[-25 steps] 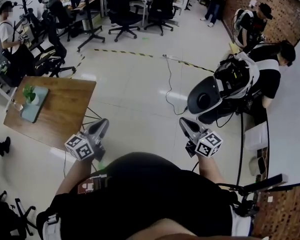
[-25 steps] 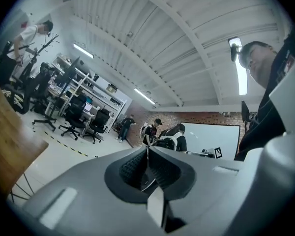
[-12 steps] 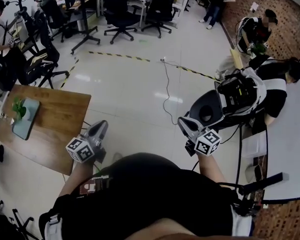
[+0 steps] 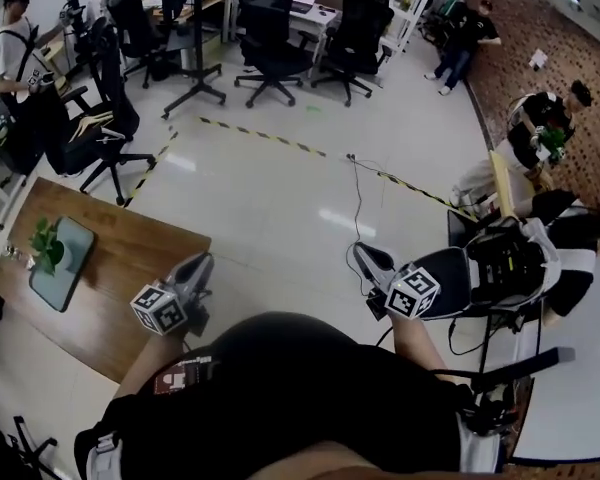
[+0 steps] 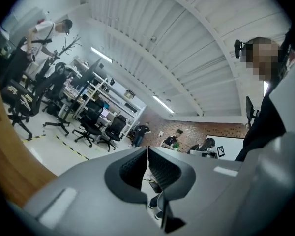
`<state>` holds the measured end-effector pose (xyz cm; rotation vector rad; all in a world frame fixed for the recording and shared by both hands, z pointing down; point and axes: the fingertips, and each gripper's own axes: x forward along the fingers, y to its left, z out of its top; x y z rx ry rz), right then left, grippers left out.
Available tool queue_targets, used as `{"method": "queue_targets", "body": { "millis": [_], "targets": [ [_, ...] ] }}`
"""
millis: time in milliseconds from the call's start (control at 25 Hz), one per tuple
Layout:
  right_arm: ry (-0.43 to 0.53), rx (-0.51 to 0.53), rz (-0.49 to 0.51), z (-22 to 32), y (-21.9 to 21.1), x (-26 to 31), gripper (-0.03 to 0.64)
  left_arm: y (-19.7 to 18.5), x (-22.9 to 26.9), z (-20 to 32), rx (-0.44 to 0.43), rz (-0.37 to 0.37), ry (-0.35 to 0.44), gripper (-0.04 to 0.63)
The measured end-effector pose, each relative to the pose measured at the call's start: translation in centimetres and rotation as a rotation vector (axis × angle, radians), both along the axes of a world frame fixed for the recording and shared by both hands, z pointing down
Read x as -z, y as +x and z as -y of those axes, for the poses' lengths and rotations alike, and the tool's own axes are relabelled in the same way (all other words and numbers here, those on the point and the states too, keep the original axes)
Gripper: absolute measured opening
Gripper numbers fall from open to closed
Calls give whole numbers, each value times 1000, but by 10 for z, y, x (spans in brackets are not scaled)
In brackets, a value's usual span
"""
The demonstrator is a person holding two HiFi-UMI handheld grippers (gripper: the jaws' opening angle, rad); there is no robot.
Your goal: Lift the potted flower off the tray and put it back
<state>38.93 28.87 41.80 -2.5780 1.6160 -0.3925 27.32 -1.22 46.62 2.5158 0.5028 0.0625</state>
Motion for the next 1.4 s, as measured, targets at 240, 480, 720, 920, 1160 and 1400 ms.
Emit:
{"method": "queue_targets", "body": {
  "millis": [240,480,720,920,1160,1400],
  "targets": [
    [-8,256,28,97,60,-21,14,-15,-18,55,244,44,9,5],
    [22,617,53,204,119,-23,14,-31,-8,84,605,85,56,5],
    [16,985,101,301,103,-43,14,-95,-6,73,988,125,62,5],
    [11,1190,131,350,28,-52,14,-168,4,63,1179,146,77,5],
    [-23,1315,109,401,-86,-53,14,-269,-3,74,1288,110,71,5],
    [8,1230,120,467,-183,-34,14,-364,-17,131,1234,75,44,5]
  ]
}}
